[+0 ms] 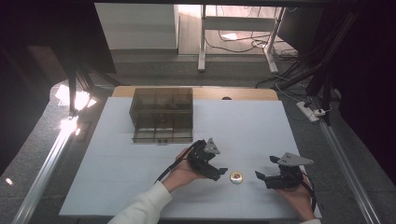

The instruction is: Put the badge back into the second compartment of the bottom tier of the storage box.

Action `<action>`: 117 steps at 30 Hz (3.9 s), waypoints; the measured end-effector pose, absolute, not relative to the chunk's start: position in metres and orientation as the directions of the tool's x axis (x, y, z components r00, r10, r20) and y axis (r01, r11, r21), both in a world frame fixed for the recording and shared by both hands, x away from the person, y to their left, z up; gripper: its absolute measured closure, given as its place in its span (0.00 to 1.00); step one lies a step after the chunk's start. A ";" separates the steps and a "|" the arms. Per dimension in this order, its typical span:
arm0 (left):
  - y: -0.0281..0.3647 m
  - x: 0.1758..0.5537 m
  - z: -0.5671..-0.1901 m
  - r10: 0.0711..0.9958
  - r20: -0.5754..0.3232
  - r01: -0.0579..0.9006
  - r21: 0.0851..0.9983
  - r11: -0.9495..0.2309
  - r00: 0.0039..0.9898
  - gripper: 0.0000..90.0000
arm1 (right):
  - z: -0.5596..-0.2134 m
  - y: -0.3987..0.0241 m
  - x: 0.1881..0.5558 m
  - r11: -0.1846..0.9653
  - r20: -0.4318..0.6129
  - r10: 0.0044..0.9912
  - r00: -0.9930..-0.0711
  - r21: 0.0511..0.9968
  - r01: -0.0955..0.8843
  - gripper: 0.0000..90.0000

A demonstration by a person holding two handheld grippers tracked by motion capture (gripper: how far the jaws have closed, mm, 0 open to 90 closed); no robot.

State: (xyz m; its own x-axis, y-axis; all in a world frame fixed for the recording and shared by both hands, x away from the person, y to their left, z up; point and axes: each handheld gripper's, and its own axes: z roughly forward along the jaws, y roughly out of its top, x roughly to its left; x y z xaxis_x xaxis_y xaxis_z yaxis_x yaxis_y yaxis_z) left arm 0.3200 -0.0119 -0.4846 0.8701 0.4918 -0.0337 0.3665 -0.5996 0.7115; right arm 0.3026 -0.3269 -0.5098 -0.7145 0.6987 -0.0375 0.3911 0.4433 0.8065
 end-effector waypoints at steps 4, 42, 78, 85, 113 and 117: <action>-0.016 0.320 -0.486 0.483 -0.039 0.363 0.713 -0.599 0.875 0.13 | -0.510 -0.327 0.303 0.446 -0.043 0.704 -0.709 0.804 0.393 0.14; -0.073 0.319 -0.512 0.347 -0.045 0.291 0.649 -0.703 0.937 0.19 | -0.512 -0.329 0.305 0.443 -0.038 0.714 -0.699 0.798 0.408 0.15; -0.088 0.318 -0.518 0.293 -0.012 0.245 0.581 -0.776 0.956 0.48 | -0.513 -0.328 0.306 0.446 -0.039 0.713 -0.700 0.795 0.411 0.15; -0.088 0.317 -0.518 0.295 -0.006 0.242 0.588 -0.772 0.956 0.52 | -0.512 -0.329 0.305 0.446 -0.040 0.714 -0.699 0.795 0.411 0.15; -0.063 0.318 -0.500 0.328 -0.034 0.267 0.661 -0.701 0.944 0.52 | -0.513 -0.329 0.305 0.447 -0.041 0.715 -0.697 0.794 0.412 0.15; -0.059 0.318 -0.497 0.330 -0.036 0.268 0.669 -0.694 0.943 0.52 | -0.512 -0.329 0.305 0.452 -0.045 0.717 -0.696 0.790 0.415 0.15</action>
